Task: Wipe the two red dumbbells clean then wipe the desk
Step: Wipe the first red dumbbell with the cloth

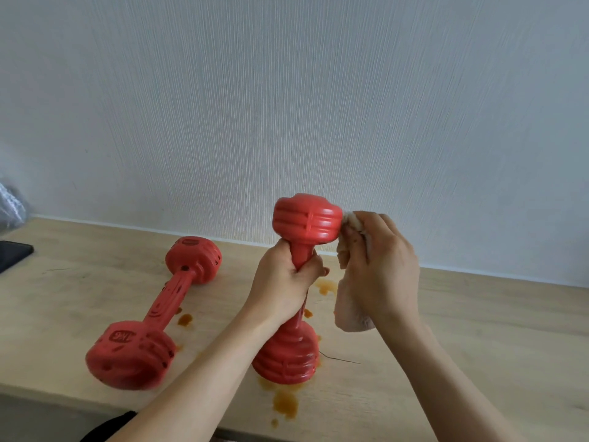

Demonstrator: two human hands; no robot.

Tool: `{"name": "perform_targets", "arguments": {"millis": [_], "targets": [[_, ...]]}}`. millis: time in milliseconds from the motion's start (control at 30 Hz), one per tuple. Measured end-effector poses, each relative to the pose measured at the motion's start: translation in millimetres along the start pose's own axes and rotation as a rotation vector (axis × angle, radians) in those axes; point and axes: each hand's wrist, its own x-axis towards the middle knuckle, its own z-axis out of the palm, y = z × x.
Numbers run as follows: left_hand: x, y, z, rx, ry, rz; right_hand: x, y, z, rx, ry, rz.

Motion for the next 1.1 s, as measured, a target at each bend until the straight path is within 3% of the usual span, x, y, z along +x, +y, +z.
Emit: {"name": "perform_targets", "arguments": {"millis": [167, 433, 700, 800, 900, 1100], "targets": [[2, 1, -5, 0.004, 0.024, -0.001, -9, -27, -3, -0.030, 0.097, -0.218], [-2, 5, -5, -0.110, -0.115, 0.004, 2, 1, 1, -0.009, -0.039, 0.004], [3, 2, -13, -0.217, -0.149, -0.035, -9, -17, -10, -0.129, 0.038, -0.213], [2, 3, -13, -0.183, -0.208, -0.025, -1, -7, -8, -0.184, 0.032, -0.154], [4, 4, -11, -0.202, -0.207, -0.051, 0, -2, -6, -0.178, 0.022, -0.121], [7, 5, -10, -0.142, -0.164, -0.028, -15, -29, -9, -0.044, 0.037, -0.246]]}}
